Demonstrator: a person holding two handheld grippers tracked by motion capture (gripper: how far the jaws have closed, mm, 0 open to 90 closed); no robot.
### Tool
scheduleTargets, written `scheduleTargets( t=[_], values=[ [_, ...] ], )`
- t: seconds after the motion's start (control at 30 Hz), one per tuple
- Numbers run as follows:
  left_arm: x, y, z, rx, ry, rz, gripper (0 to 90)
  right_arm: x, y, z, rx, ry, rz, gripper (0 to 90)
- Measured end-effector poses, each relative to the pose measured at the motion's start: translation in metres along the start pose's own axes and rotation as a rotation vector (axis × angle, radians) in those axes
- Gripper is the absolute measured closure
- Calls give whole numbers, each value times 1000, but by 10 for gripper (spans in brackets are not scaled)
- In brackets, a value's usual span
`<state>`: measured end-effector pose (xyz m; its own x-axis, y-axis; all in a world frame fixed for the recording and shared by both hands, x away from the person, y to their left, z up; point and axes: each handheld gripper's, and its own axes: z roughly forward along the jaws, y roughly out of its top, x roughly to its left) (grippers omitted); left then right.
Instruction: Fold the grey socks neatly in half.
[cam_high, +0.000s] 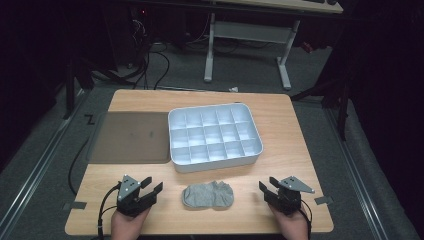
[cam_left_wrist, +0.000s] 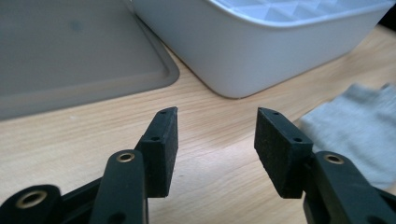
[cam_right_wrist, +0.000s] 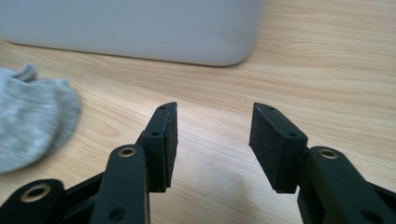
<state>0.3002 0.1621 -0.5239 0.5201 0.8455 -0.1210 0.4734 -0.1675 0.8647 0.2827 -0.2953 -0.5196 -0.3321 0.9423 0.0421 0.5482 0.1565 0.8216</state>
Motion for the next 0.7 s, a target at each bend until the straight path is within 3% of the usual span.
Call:
scheduleTargets(
  t=[0.13,0.23,0.4,0.53,0.7],
  values=[
    [-3,-2,7,27,-15,24,479,-4,-3,-1,-3,7,46,468],
    [-5,-4,10,37,-24,38,470,1,-3,-4,-20,-13,30,449],
    [-4,-6,10,32,-56,39,469,2,-1,-3,-32,-2,33,443],
    [3,-7,7,0,-86,-28,467,2,-1,-1,-29,6,37,451],
    [3,-7,8,2,-84,-29,470,4,-1,-2,-30,23,26,476]
  ],
)
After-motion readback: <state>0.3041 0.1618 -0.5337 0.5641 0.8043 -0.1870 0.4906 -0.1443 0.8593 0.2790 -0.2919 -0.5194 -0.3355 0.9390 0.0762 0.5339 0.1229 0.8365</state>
